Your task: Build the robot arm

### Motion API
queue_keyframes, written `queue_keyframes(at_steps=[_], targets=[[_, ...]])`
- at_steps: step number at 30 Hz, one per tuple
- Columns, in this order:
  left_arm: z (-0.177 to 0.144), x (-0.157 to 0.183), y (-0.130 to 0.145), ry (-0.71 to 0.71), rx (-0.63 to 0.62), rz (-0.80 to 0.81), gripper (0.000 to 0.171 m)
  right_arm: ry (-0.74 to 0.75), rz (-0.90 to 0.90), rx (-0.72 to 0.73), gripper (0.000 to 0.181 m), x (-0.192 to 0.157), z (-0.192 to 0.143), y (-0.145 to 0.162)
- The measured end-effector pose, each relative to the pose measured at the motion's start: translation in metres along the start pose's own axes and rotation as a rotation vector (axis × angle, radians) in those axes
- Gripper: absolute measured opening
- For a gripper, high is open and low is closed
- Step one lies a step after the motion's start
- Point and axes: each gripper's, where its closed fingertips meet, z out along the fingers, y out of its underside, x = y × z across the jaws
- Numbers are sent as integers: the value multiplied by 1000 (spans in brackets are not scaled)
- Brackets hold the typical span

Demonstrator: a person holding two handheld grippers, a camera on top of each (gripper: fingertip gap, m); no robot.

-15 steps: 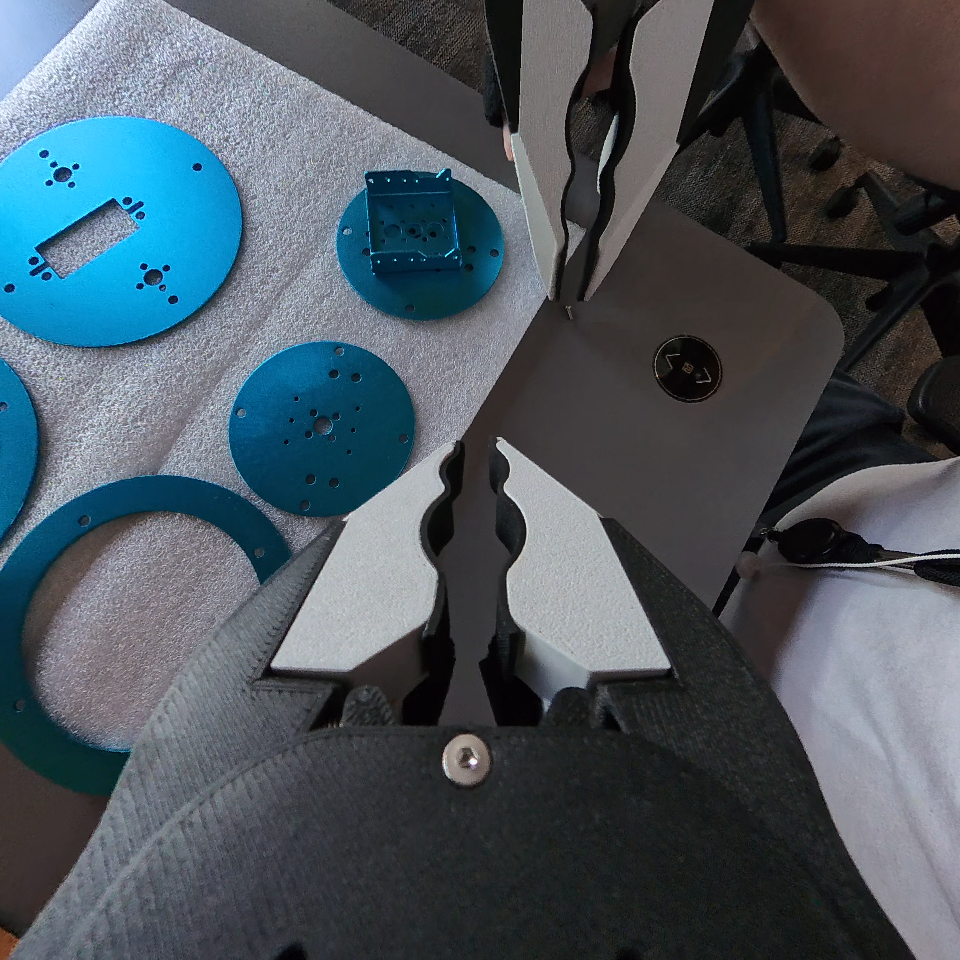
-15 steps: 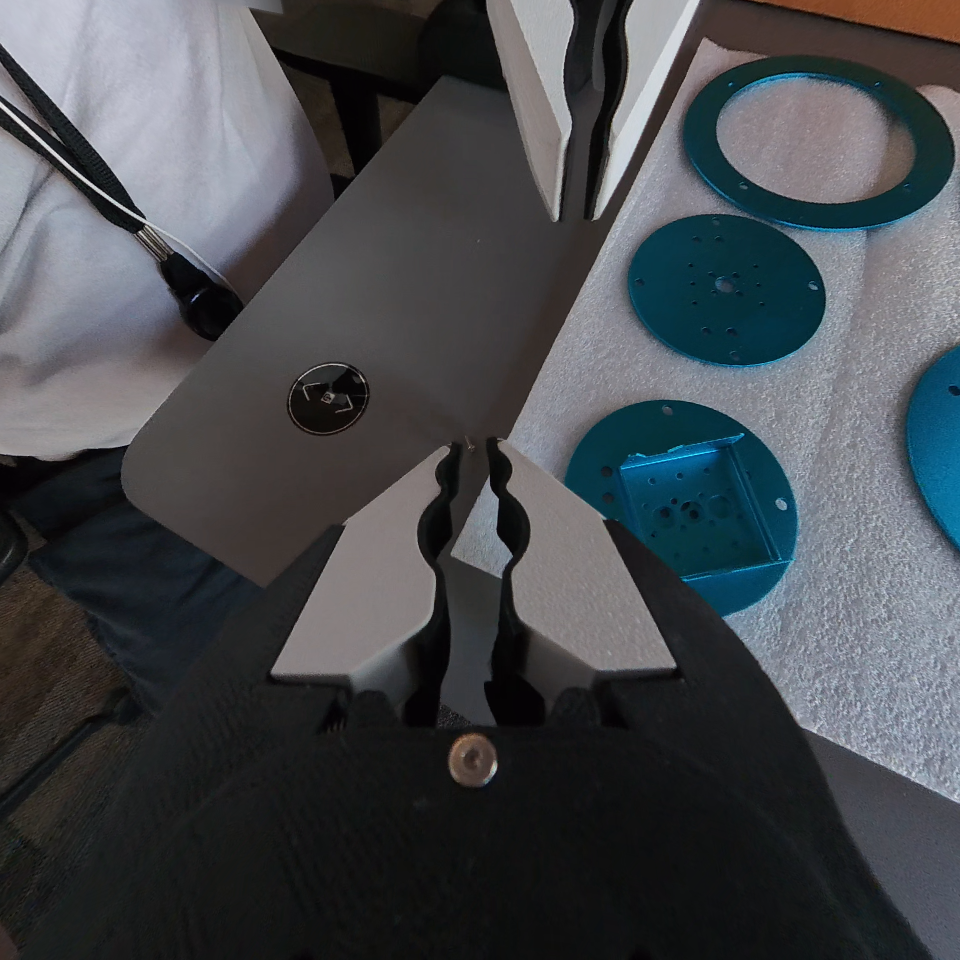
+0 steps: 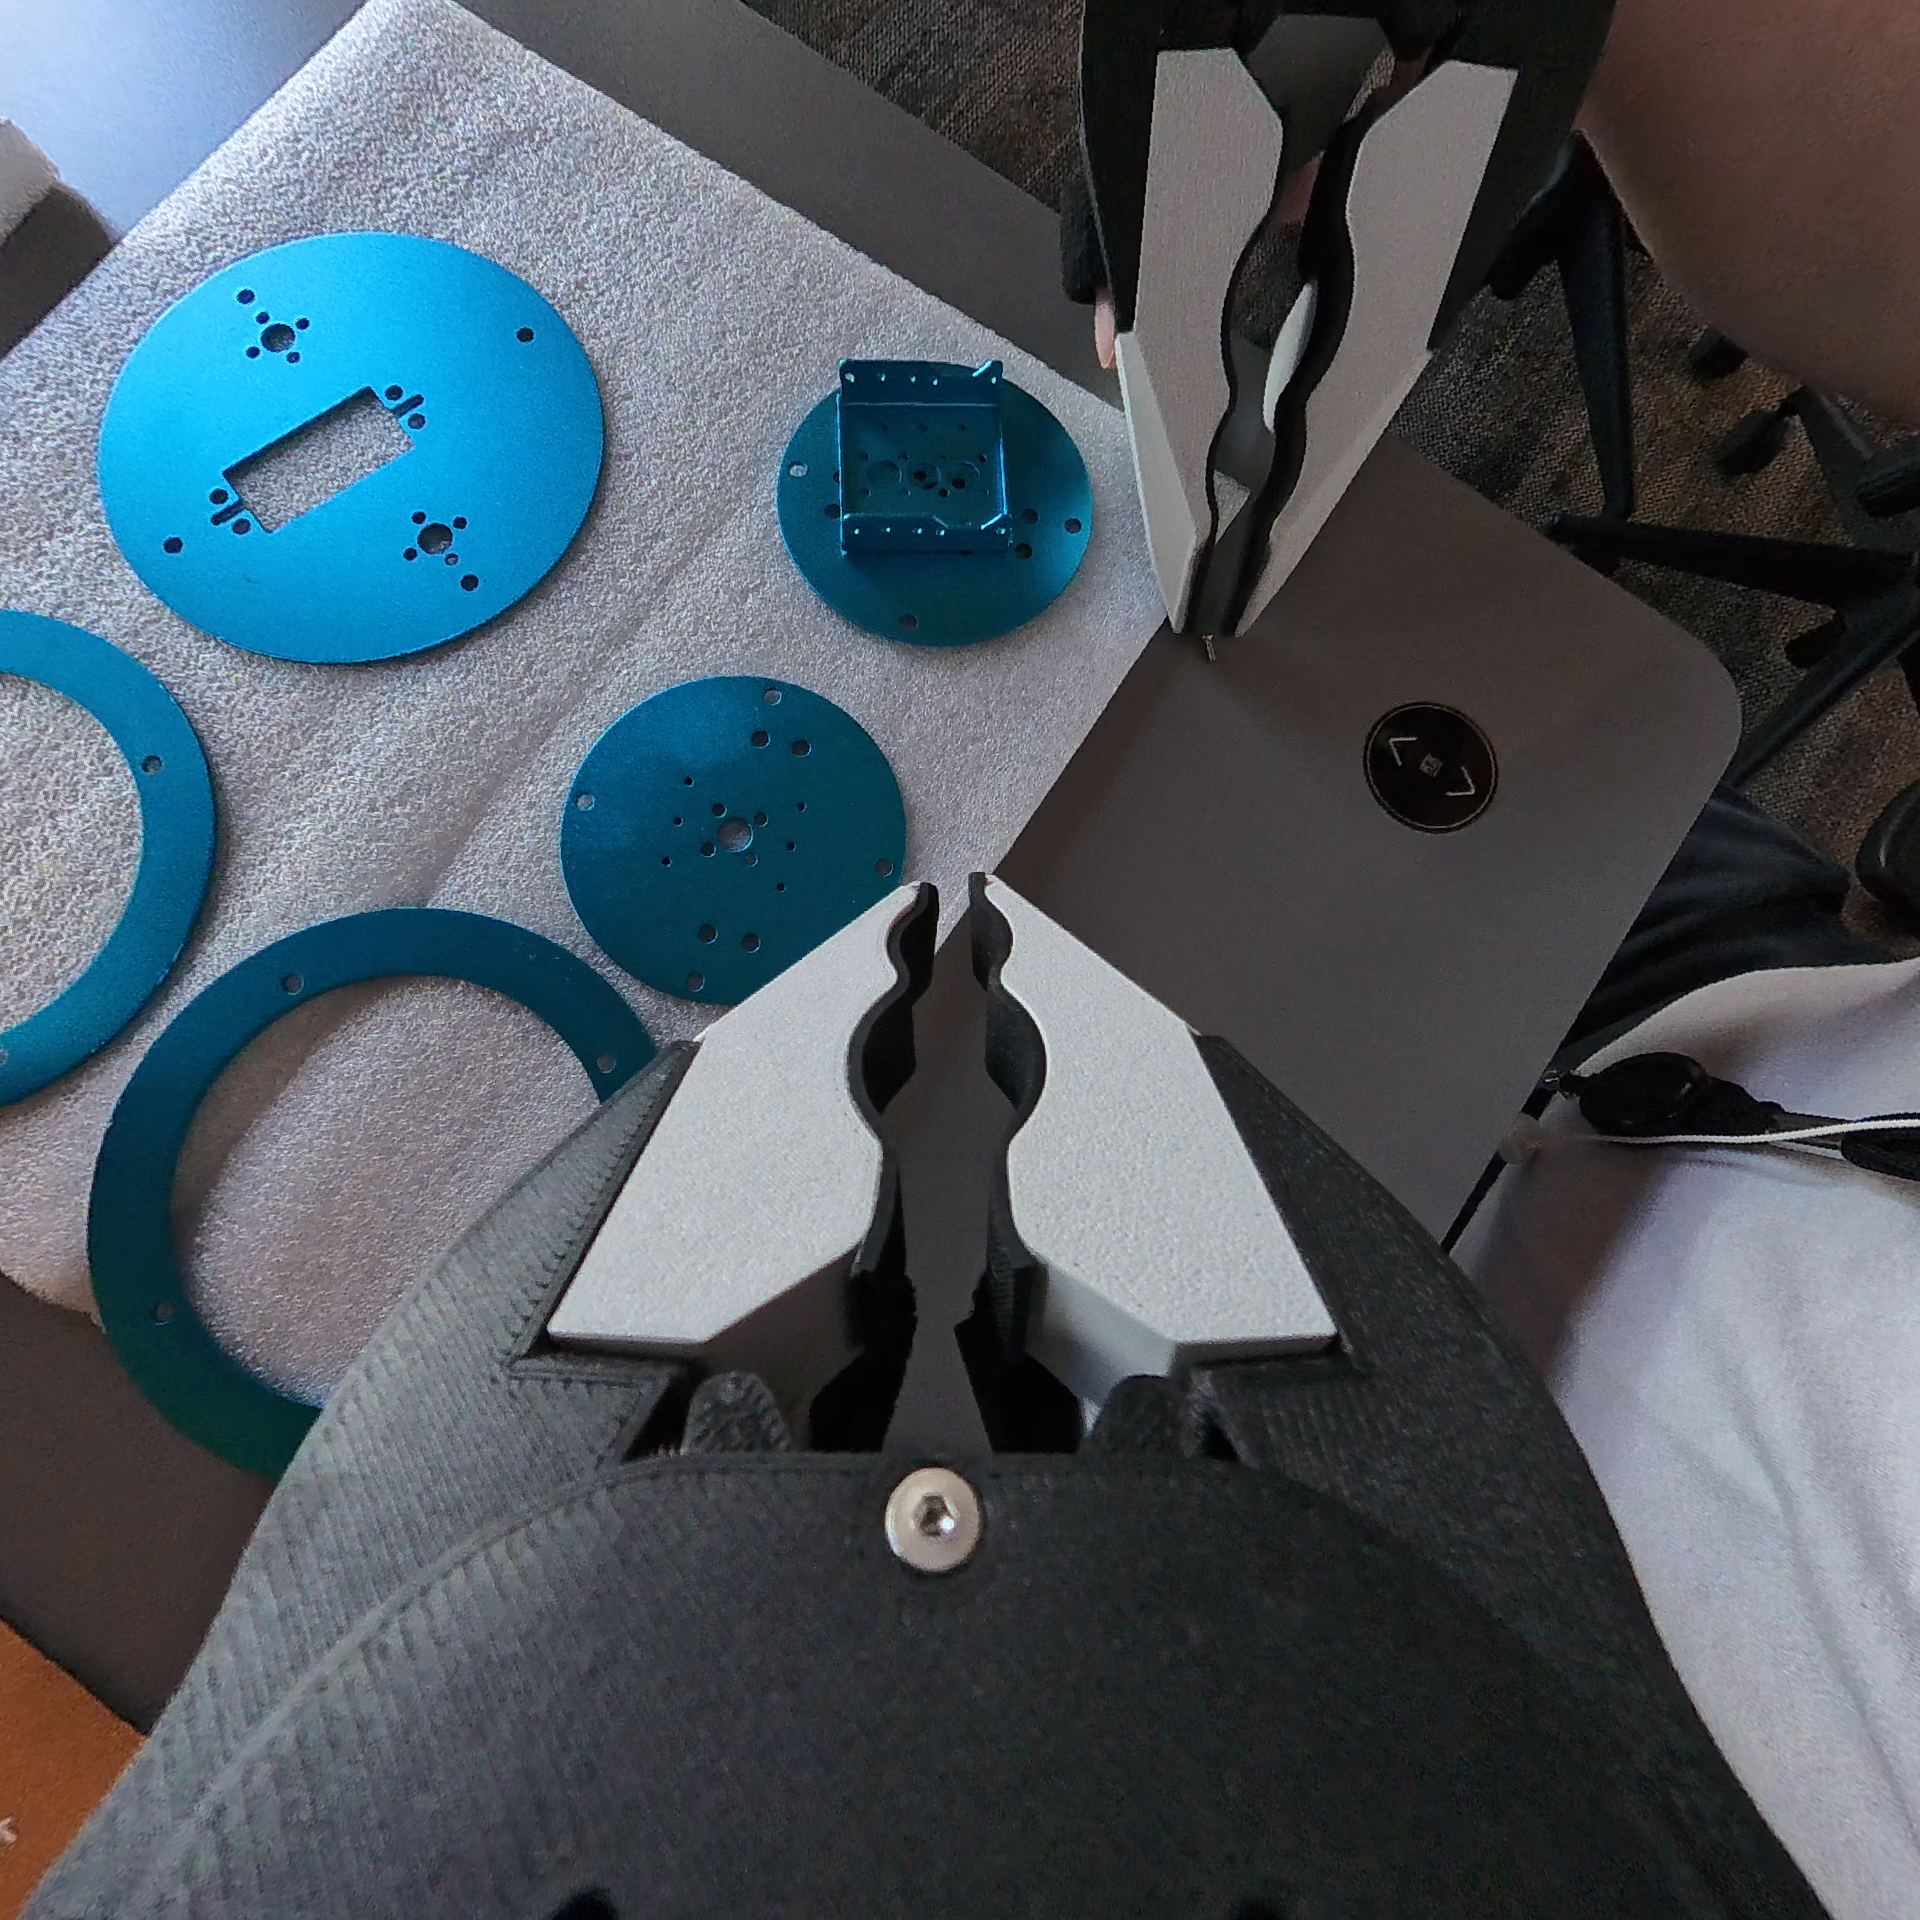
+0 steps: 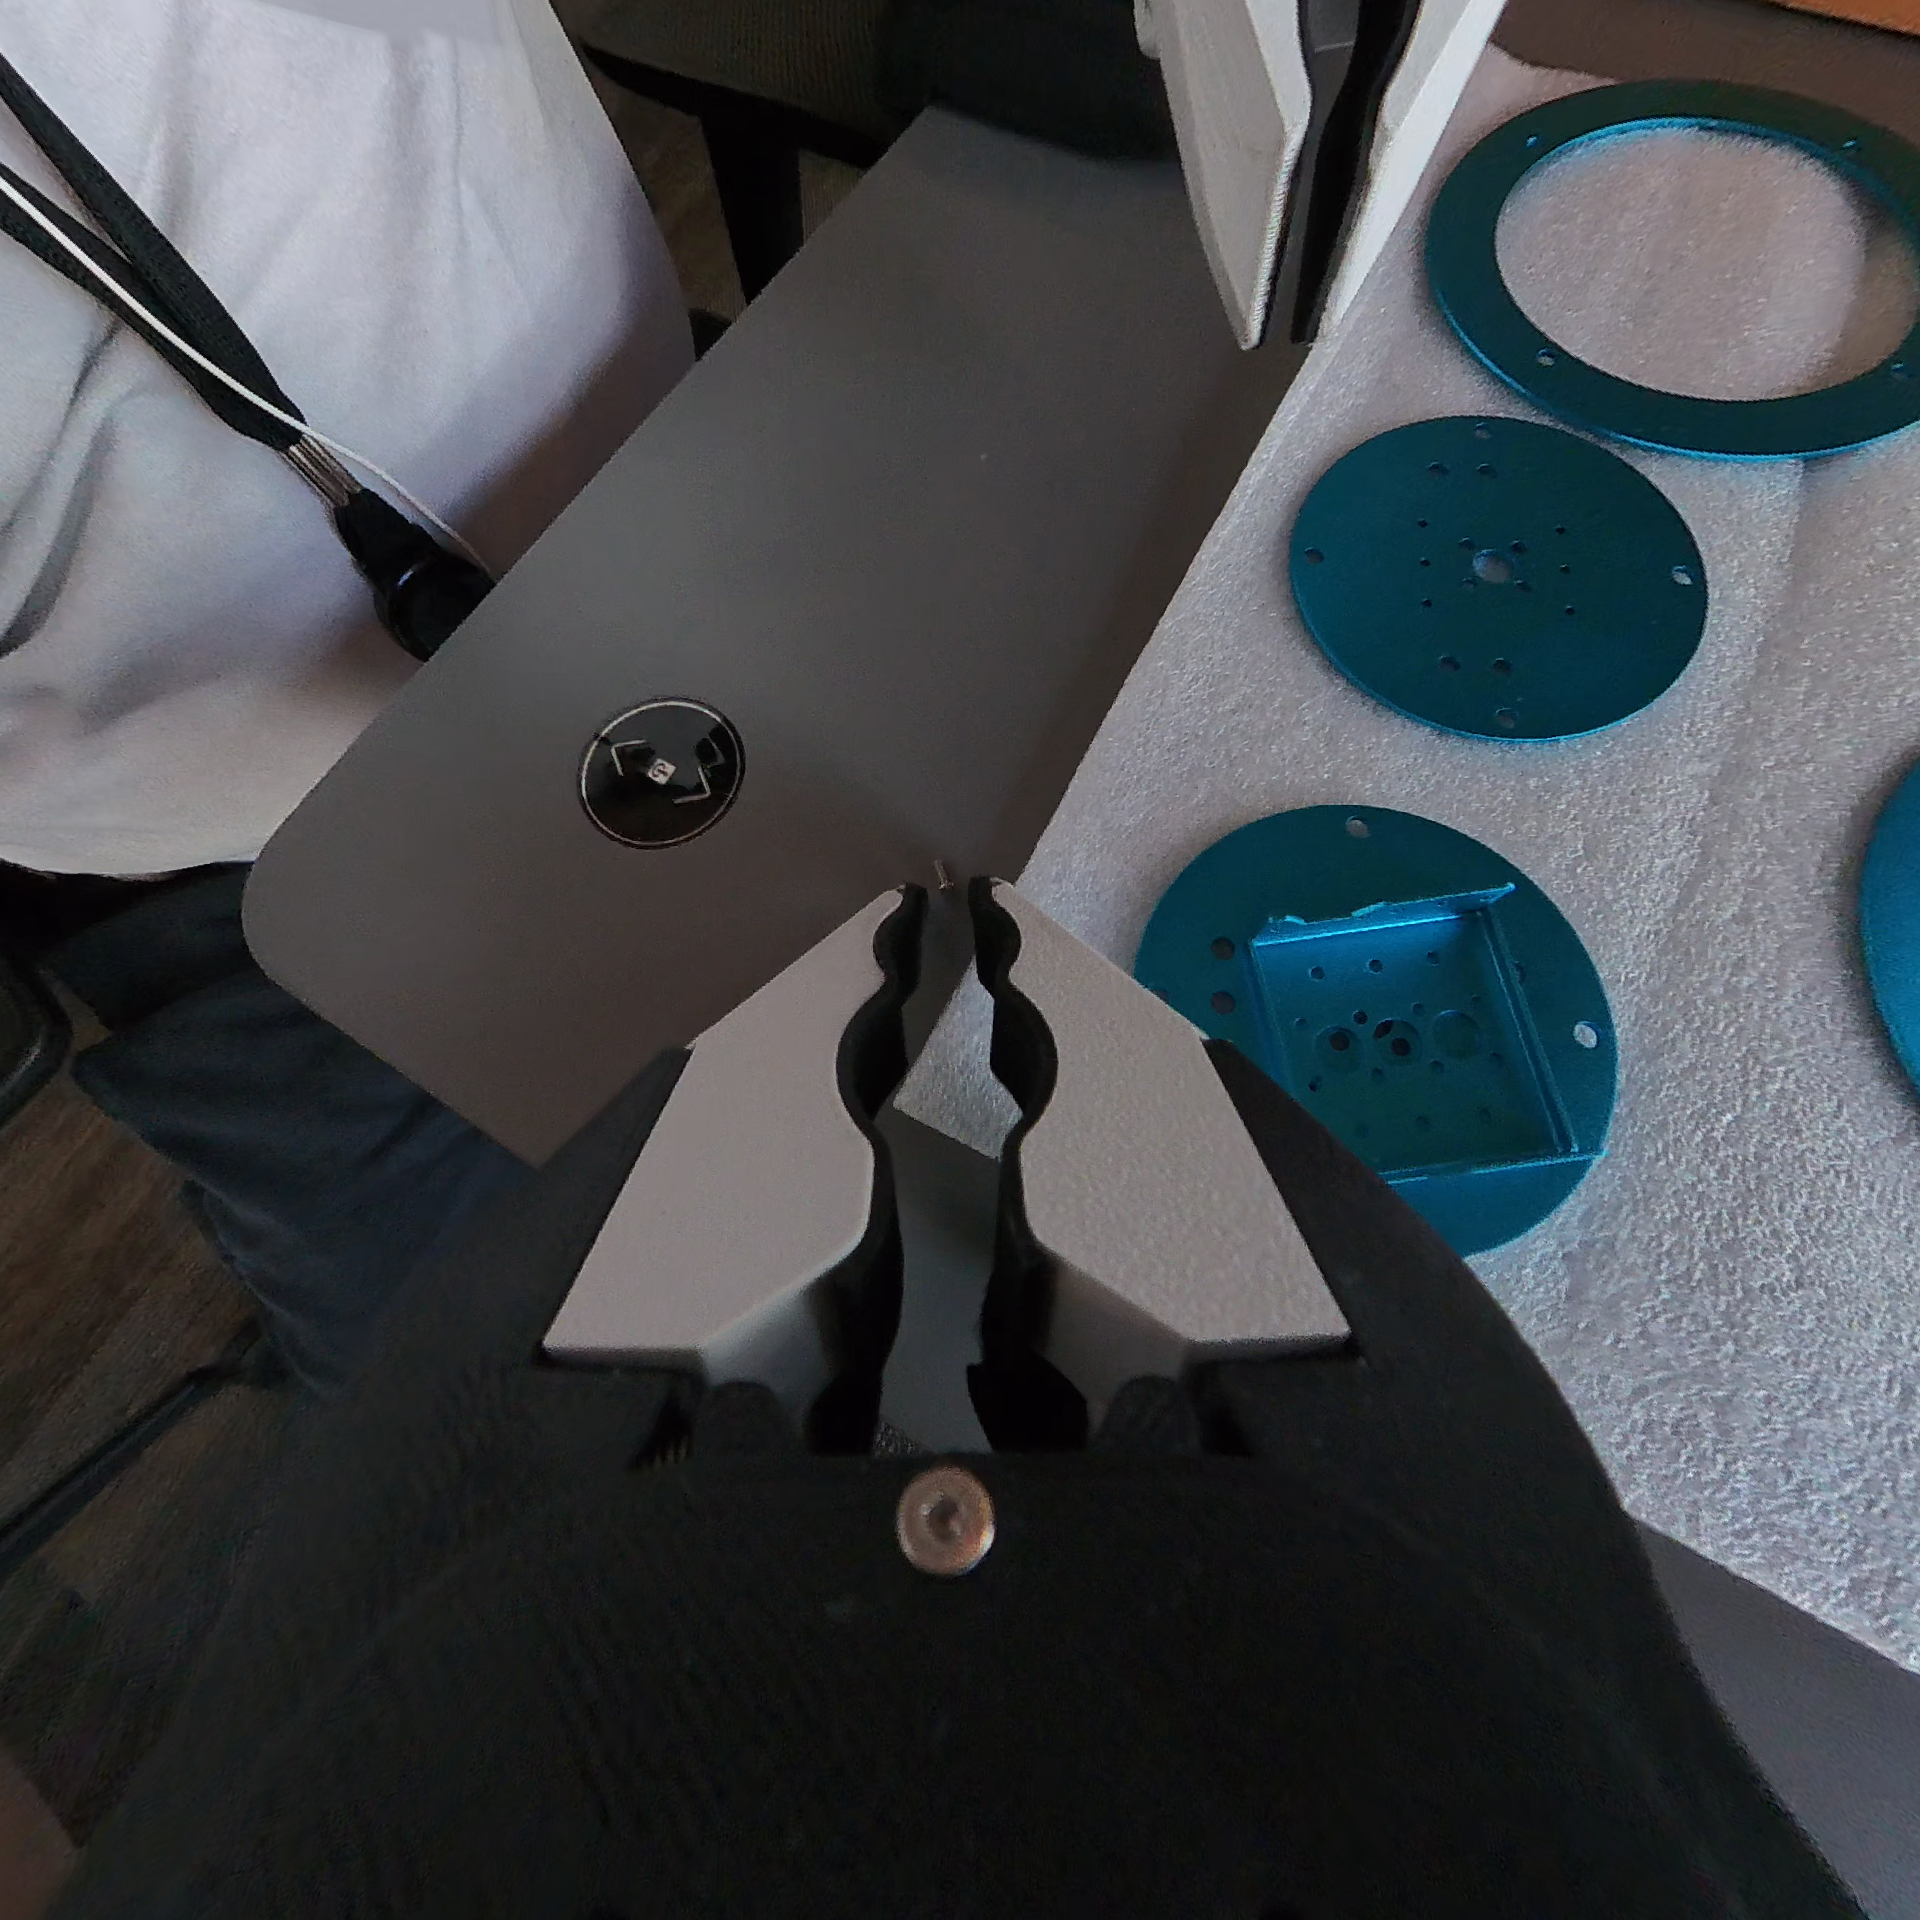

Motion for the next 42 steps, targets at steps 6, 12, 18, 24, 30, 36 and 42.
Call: queue_keyframes(at_steps=[6, 12, 18, 24, 30, 36, 42], targets=[[2, 2, 1, -3, -14, 6, 4, -8, -38, -128, 8, 0, 1, 1], [2, 1, 2, -12, -22, 10, 4, -26, -45, -179, 6, 0, 2, 1], [2, 0, 4, -13, -22, 1, 4, -30, -42, -173, 2, -1, 3, 0], [7, 7, 4, 18, -9, -12, 5, 18, -26, -138, 0, 4, 2, -2], [25, 24, 9, 88, -11, -49, 7, 96, -6, -73, 0, 11, 0, -6], [36, 30, 2, 101, 39, -89, 7, 299, -26, 9, 0, 29, -11, -17], [40, 17, -18, 133, 144, -232, 17, 644, -60, 70, 0, 52, -34, -21]])
